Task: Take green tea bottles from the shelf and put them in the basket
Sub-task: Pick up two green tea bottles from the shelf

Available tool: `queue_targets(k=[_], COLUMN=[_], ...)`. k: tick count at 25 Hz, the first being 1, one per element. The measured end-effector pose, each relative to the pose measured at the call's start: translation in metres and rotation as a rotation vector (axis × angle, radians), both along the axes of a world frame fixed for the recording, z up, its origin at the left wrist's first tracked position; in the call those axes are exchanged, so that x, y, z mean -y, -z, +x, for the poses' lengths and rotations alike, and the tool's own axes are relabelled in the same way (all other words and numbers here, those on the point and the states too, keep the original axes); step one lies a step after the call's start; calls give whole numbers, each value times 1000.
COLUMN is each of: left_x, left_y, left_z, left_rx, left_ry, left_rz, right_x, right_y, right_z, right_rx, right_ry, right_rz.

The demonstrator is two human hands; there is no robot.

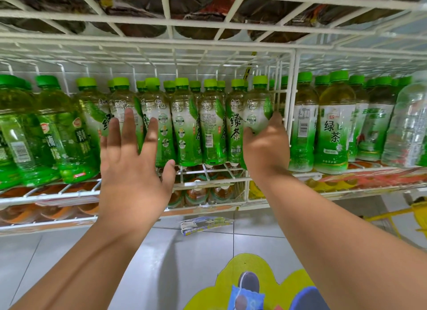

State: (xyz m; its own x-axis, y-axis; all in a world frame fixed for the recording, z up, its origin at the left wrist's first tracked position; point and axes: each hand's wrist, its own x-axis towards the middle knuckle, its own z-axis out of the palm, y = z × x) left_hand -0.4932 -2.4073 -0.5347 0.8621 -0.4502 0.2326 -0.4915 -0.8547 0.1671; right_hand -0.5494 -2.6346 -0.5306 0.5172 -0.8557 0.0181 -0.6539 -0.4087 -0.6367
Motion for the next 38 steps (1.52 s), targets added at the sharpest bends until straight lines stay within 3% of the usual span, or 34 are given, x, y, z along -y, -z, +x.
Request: queue_targets(k=[7, 15, 24, 29, 38], left_x=[2, 3, -5, -21, -62], left_y=[8, 9, -14, -48, -177], left_z=[-2, -8, -49, -98, -204], left_rx=[21, 27, 40, 38, -17], left_ry=[-18, -10, 14, -2, 10], left_rz=[63, 96, 217, 294, 145], right_x=[-6, -33, -26, -29, -84], right_y=[1, -14, -9, -51, -180], right_z=[-16, -46, -87, -117, -236], right_rx=[10, -186, -434, -518, -455], right_ry=[-72, -336, -670, -782, -756], right_rz=[-1, 23, -329, -399, -347])
